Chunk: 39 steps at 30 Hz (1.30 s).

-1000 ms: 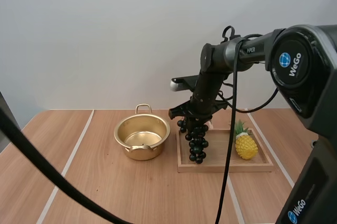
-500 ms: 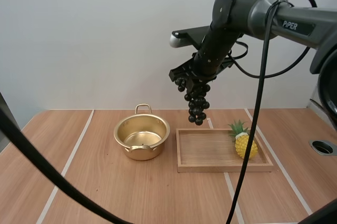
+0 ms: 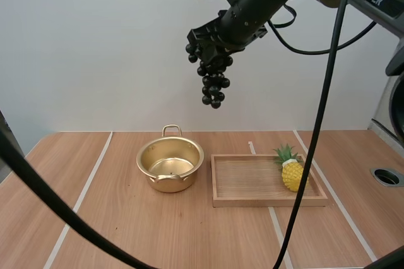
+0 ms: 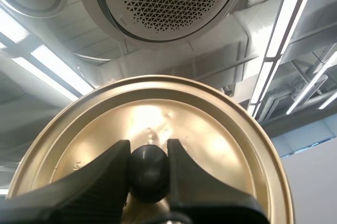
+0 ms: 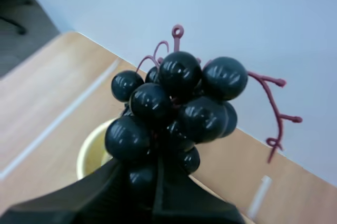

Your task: Open the pot, put the grape inside, and close it

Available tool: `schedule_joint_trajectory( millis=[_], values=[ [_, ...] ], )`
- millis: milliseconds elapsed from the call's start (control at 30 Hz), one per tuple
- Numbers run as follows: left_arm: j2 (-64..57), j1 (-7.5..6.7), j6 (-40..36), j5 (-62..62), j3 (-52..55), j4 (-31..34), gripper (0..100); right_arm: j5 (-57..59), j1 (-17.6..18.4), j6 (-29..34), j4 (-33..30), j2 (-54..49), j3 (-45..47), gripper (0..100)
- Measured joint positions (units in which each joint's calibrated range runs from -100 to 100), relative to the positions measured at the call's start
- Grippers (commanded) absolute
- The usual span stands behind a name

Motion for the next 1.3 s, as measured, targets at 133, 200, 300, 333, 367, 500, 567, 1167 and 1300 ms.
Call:
schedule_joint_trajectory(
  millis=[133,200,300,333,367,500,567,1167,1300],
  values=[
    [0.0,0.0,0.0,0.0,0.0,1.08,0,0.05,1.26,-1.39,2.25,1.46,-0.2,0],
    [0.0,0.0,0.0,0.18,0.0,1.45,0,0.05,2.62,-1.48,0.27,2.64,-0.2,0],
    [0.0,0.0,0.0,0.18,0.0,1.45,0,0.05,4.95,-1.59,-4.47,4.76,-0.2,0],
    [0.0,0.0,0.0,0.18,0.0,1.45,0,0.05,5.83,-1.59,-6.08,5.49,-0.2,0],
    [0.0,0.0,0.0,0.18,0.0,1.45,0,0.05,6.55,-1.59,-7.26,6.26,-0.2,0],
    [0.0,0.0,0.0,0.37,0.0,1.45,0,0.05,9.31,-1.63,-10.31,8.92,-0.2,0],
    [0.0,0.0,0.0,0.71,0.0,1.45,0,0.05,10.05,-1.63,-10.87,10.25,-0.2,0],
    [0.0,0.0,0.0,1.34,0.0,1.45,0,-4.39,14.66,3.7,-23.75,24.53,-0.2,0],
    [0.0,0.0,0.0,3.83,0.0,1.45,0,-6.16,15.16,3.91,-23.98,26.85,-0.2,0]
  ],
)
